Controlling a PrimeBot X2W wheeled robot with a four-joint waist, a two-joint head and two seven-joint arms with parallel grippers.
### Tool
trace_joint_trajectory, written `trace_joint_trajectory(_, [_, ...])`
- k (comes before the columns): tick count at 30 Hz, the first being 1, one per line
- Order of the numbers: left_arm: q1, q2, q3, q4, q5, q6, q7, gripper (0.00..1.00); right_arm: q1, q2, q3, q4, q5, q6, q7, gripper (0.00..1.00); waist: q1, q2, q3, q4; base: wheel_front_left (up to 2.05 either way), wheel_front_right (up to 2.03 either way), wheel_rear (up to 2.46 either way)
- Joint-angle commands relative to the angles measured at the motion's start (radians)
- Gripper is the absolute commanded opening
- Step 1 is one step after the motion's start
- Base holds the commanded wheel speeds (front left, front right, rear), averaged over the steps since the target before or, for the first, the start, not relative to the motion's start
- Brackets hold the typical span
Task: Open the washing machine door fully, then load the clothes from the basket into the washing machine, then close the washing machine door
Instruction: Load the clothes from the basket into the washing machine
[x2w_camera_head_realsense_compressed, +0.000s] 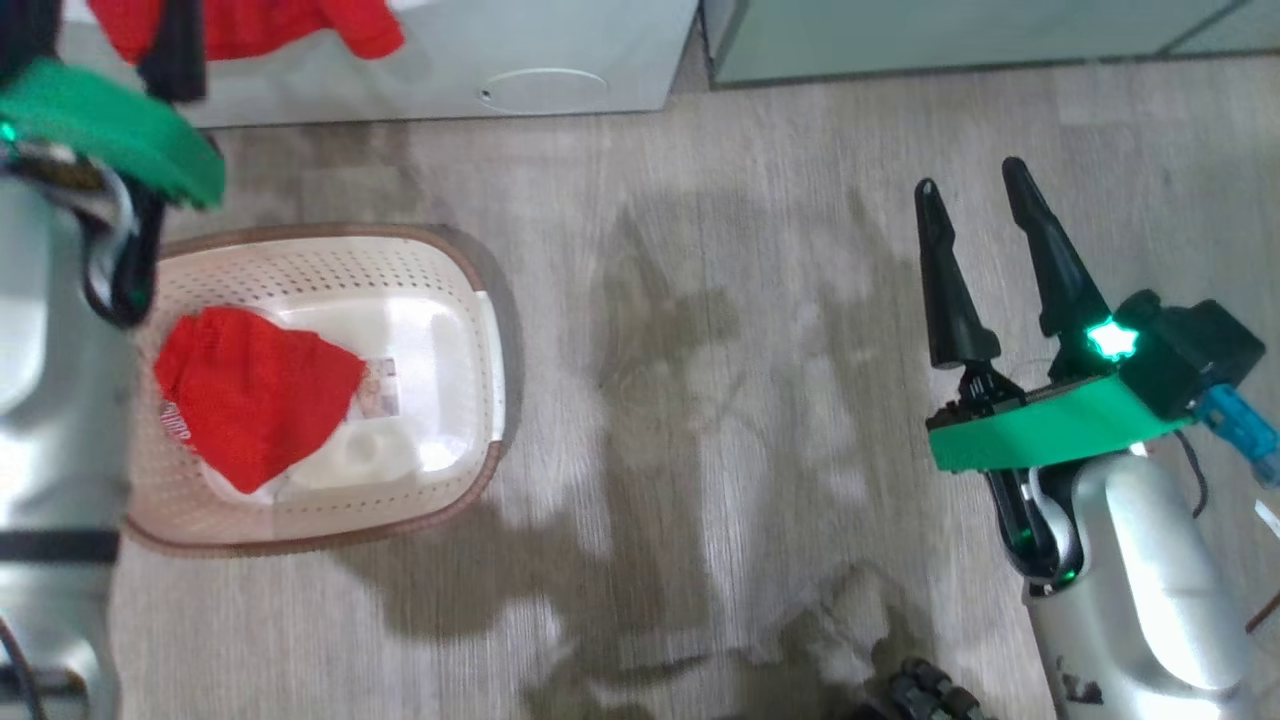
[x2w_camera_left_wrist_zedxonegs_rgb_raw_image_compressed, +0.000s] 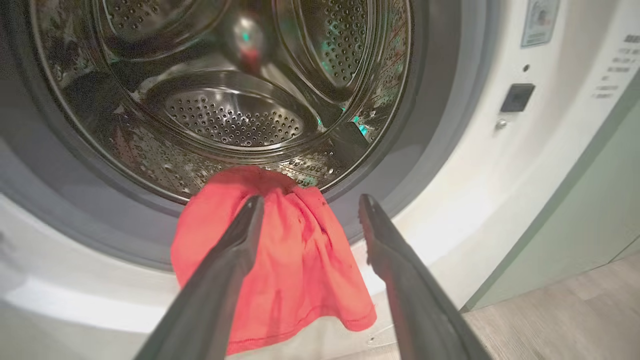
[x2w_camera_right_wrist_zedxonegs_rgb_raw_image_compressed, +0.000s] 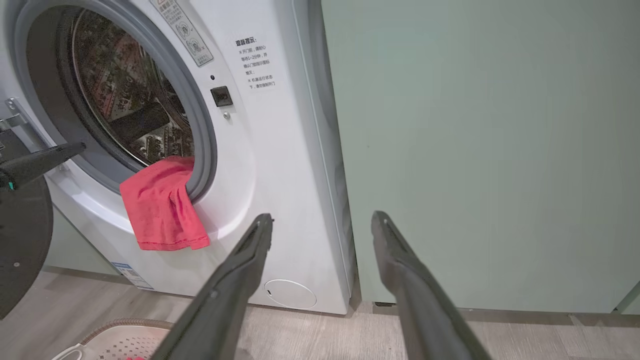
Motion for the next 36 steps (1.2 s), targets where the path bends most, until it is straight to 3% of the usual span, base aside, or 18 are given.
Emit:
trace_joint_trajectory(1, [0.030,0.022,0.055,-0.076,0.019,0.013,-0.005,1.00,0.022,-0.002,0.014,-0.035,-0.012,0.000,-0.006,1.00,0.0001,-0.0001,-0.019,0.017,0.00,0.00,0.00])
trace_joint_trajectory(4, [0.132,-0.014,0.096,-0.176,0.057,0.032,-0.005,1.00,0.036,-0.002,0.010,-0.036,-0.013,0.000,-0.006,1.00,0.0001,-0.0001,-0.033,0.028,0.00,0.00,0.00])
trace_joint_trajectory(17, [0.460,-0.199,0.282,-0.409,0.153,0.016,-0.005,1.00,0.077,-0.002,0.006,-0.045,-0.017,0.000,-0.006,1.00,0.0001,-0.0001,-0.084,0.037,0.00,0.00,0.00])
trace_joint_trajectory(36, [0.570,-0.269,0.294,-0.430,0.222,-0.017,-0.005,1.00,0.087,-0.002,0.005,-0.043,-0.004,0.000,-0.006,1.00,0.0001,-0.0001,-0.095,0.035,0.00,0.00,0.00])
